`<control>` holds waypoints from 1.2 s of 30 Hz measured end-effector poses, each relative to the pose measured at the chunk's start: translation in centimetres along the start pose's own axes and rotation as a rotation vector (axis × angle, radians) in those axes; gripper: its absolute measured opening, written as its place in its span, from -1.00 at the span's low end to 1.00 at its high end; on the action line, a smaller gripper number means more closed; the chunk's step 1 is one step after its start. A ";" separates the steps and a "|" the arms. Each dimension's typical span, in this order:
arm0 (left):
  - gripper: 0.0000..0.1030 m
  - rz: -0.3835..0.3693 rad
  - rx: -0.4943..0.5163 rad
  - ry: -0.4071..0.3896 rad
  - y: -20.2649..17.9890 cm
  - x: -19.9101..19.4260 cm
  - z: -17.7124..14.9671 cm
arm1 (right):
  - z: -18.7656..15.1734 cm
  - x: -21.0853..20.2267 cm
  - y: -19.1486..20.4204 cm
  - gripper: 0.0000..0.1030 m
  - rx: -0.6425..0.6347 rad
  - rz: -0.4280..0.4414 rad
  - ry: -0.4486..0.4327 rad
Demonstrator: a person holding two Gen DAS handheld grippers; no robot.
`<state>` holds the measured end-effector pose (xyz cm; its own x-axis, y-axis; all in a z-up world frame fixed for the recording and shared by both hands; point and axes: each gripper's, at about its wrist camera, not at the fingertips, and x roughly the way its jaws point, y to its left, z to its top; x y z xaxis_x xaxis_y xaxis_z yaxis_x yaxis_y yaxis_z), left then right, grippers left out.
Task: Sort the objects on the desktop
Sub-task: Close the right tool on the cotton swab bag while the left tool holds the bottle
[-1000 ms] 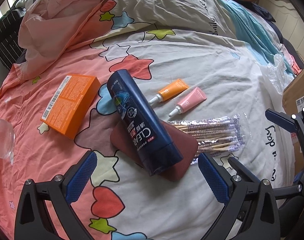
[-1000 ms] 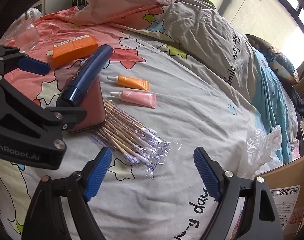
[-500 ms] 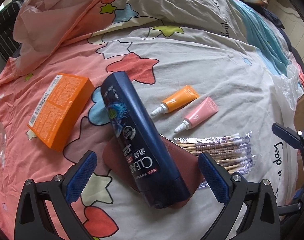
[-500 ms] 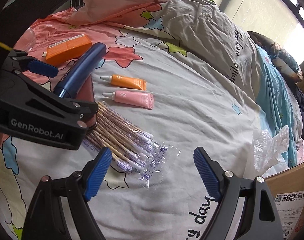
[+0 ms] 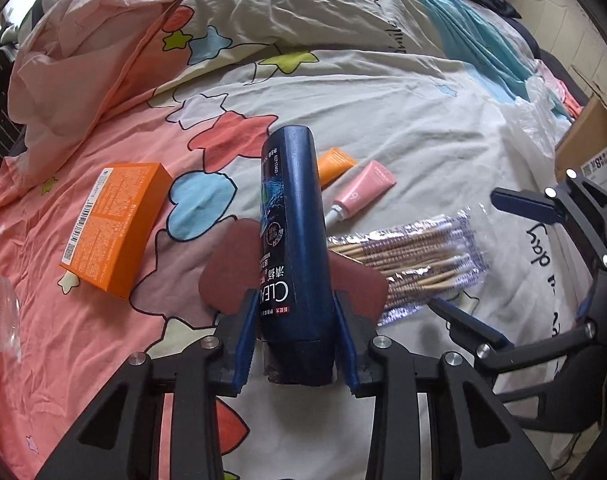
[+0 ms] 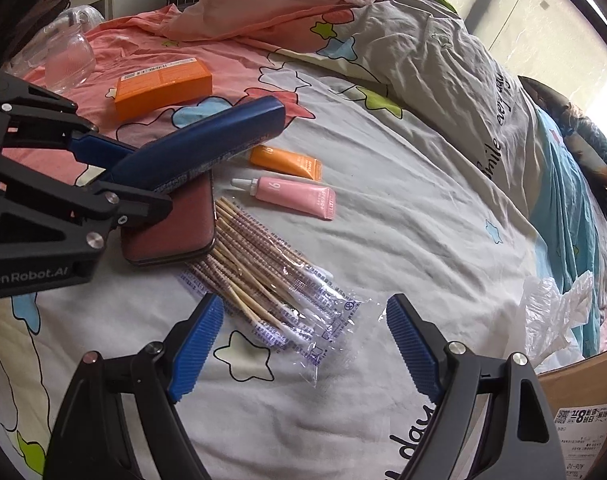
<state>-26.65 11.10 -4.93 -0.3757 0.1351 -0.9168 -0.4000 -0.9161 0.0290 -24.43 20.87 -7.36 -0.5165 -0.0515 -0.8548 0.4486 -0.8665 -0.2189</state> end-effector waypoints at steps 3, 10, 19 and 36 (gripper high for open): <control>-0.30 -0.019 0.004 -0.005 -0.1 -0.5 -0.5 | -0.2 0.3 -0.4 0.58 0.015 0.031 0.012; -0.31 -0.047 0.017 -0.025 -0.5 -1.6 -1.6 | -0.3 0.7 -1.5 0.58 0.101 0.099 0.026; -0.31 -0.068 0.011 -0.017 -0.3 -1.7 -2.7 | 0.6 2.2 -0.6 0.58 0.065 0.146 0.048; -0.33 -0.075 -0.003 -0.011 0.5 -1.5 -3.3 | -0.4 0.1 0.6 -0.39 0.046 0.159 0.000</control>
<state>-23.52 9.22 -4.84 -0.3541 0.2078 -0.9118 -0.4247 -0.9044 -0.0411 -23.92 20.58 -7.73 -0.4416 -0.1898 -0.8769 0.4908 -0.8693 -0.0590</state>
